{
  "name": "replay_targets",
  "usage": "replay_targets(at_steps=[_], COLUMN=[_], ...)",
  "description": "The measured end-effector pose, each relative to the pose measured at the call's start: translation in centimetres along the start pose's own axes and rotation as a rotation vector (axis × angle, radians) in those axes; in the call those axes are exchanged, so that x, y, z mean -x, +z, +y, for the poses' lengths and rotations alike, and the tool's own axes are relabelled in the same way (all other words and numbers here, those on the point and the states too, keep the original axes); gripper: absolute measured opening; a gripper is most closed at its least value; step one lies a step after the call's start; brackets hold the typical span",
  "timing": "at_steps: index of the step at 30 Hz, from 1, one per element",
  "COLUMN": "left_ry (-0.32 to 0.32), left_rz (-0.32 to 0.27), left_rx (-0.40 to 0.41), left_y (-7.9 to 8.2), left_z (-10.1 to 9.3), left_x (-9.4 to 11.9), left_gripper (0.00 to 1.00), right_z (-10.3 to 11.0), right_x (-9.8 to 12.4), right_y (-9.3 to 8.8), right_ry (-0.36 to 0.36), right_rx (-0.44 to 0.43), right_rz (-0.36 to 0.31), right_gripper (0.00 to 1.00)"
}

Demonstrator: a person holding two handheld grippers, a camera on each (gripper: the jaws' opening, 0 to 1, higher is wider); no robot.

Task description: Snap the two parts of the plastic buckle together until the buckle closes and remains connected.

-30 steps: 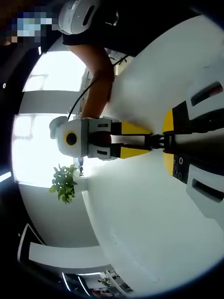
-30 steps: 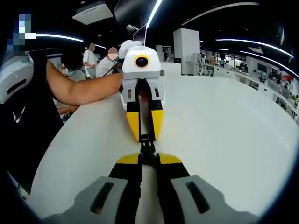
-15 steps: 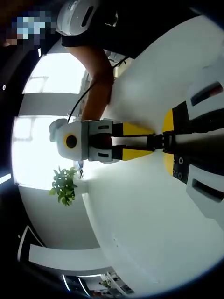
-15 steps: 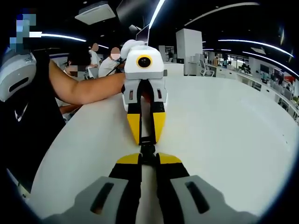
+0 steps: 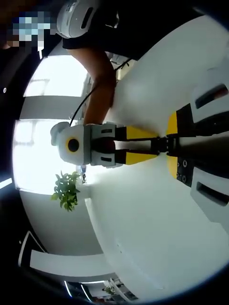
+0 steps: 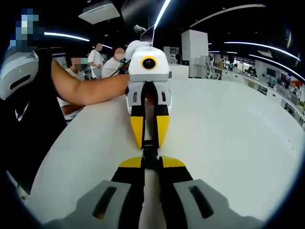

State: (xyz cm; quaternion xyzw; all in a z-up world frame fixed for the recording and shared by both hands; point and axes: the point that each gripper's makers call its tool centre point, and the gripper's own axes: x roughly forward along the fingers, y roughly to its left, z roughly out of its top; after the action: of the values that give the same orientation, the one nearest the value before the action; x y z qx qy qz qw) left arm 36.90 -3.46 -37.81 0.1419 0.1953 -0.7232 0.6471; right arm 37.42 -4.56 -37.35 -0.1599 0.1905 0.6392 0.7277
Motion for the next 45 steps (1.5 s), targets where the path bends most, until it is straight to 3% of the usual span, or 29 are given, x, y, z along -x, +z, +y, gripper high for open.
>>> replay_targets(at_steps=[15, 17, 18, 19, 25, 45], left_ry=[0.041, 0.038, 0.002, 0.022, 0.026, 0.031], left_rz=[0.027, 0.015, 0.012, 0.013, 0.018, 0.026], left_rx=[-0.017, -0.009, -0.007, -0.004, -0.017, -0.023], left_y=[0.1, 0.2, 0.1, -0.2, 0.0, 0.5], left_z=[0.2, 0.2, -0.4, -0.1, -0.2, 0.2], left_x=[-0.1, -0.3, -0.4, 0.8, 1.1, -0.1], left_gripper=[0.07, 0.07, 0.07, 0.07, 0.07, 0.08], right_z=[-0.2, -0.2, 0.2, 0.2, -0.2, -0.2], right_x=[-0.1, -0.2, -0.6, -0.3, -0.3, -0.2], right_y=[0.1, 0.1, 0.3, 0.4, 0.1, 0.1], right_ry=[-0.02, -0.023, -0.008, -0.017, -0.018, -0.019], right_rx=[0.0, 0.003, -0.014, -0.001, -0.002, -0.014], right_rz=[0.009, 0.007, 0.001, 0.002, 0.0, -0.004], right_gripper=[0.09, 0.09, 0.09, 0.09, 0.09, 0.09])
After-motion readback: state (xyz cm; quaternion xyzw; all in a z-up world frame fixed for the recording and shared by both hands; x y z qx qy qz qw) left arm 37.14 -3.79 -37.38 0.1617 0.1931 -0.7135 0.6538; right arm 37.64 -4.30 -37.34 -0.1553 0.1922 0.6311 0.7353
